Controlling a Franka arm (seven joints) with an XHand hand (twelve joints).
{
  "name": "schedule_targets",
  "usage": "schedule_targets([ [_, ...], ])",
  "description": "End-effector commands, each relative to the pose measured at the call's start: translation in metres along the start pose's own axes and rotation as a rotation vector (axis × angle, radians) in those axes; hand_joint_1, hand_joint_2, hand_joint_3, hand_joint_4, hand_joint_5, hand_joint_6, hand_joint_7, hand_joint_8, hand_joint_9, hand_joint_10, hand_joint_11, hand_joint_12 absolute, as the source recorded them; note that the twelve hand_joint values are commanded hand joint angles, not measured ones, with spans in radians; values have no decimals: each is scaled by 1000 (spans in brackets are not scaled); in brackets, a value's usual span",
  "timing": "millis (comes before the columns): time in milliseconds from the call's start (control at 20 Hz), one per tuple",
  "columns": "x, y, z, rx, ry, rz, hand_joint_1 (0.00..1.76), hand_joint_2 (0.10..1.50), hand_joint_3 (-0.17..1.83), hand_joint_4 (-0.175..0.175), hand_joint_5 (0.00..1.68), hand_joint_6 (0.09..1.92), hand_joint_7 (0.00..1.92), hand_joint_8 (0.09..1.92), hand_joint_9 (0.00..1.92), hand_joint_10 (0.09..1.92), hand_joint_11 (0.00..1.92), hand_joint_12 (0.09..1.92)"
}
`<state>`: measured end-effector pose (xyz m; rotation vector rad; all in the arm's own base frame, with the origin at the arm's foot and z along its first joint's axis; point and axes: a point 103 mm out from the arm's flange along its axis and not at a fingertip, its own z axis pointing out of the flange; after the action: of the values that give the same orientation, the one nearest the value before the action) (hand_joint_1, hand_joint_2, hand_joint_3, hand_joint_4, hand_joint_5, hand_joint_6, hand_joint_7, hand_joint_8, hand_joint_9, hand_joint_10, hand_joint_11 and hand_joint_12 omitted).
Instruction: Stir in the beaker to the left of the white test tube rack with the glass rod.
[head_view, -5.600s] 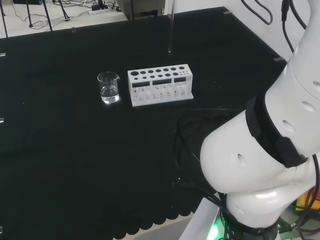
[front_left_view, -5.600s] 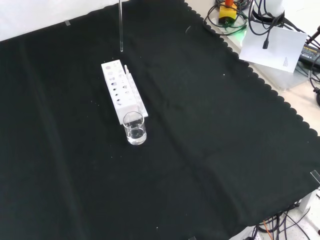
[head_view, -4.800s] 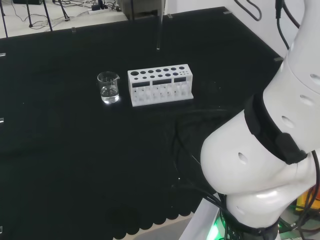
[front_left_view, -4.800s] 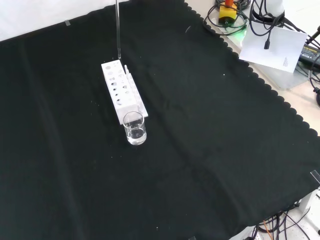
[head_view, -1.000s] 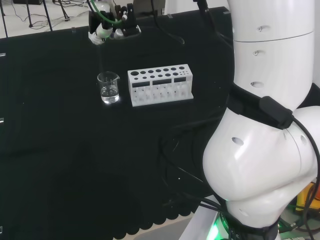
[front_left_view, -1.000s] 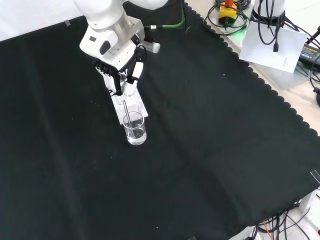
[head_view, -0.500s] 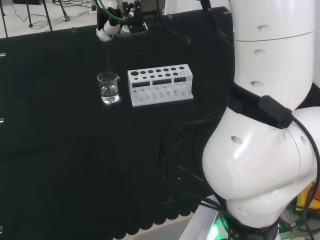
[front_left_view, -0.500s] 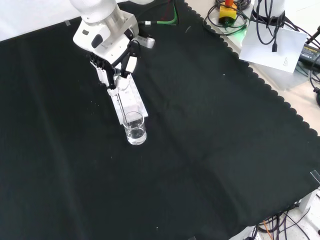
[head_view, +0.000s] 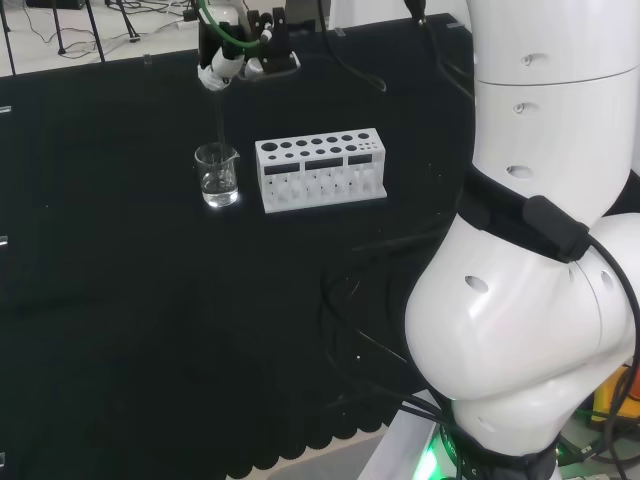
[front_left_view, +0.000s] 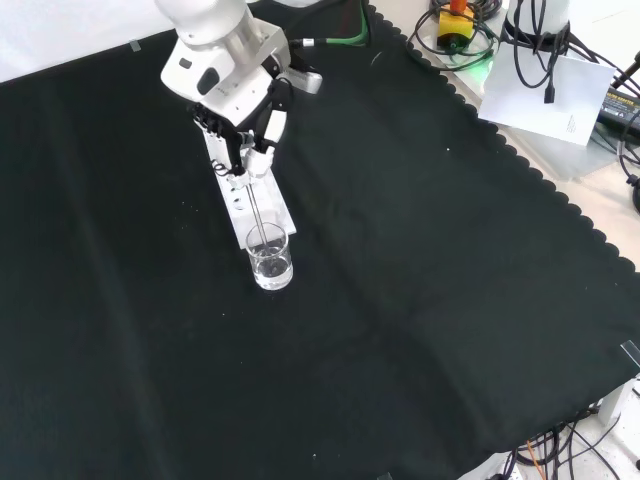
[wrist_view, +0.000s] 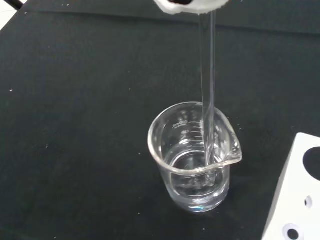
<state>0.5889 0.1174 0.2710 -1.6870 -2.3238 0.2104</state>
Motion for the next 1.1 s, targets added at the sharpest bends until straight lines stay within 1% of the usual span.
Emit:
schedule_targets([
  [50, 24, 12, -5, -2, -4, -37, 1329, 1049, -175, -175, 1428, 87, 1357, 660, 1614, 799, 1689, 498],
  [200, 26, 21, -8, -5, -9, -35, 1330, 1049, -175, -175, 1429, 87, 1356, 661, 1613, 799, 1688, 498],
  [300, 20, 19, -10, -12, -5, -43, 1329, 1049, -175, -175, 1429, 87, 1356, 661, 1613, 800, 1688, 498],
  [550, 10, 25, -12, -3, -6, -29, 1330, 1049, -175, -175, 1430, 87, 1357, 660, 1613, 800, 1688, 499],
  [700, -7, 12, -14, -5, 0, 2, 1329, 1049, -175, -175, 1430, 87, 1358, 658, 1613, 801, 1688, 499],
  [800, -11, 6, -16, -4, -3, 7, 1330, 1049, -175, -175, 1430, 87, 1358, 657, 1612, 801, 1688, 499],
  [950, -9, -1, -17, -5, -8, 5, 1330, 1049, -175, -175, 1430, 87, 1357, 658, 1612, 801, 1687, 499],
  [1100, -1, -6, -13, -2, -12, -3, 1330, 1049, -175, -175, 1430, 87, 1358, 659, 1612, 801, 1687, 499],
])
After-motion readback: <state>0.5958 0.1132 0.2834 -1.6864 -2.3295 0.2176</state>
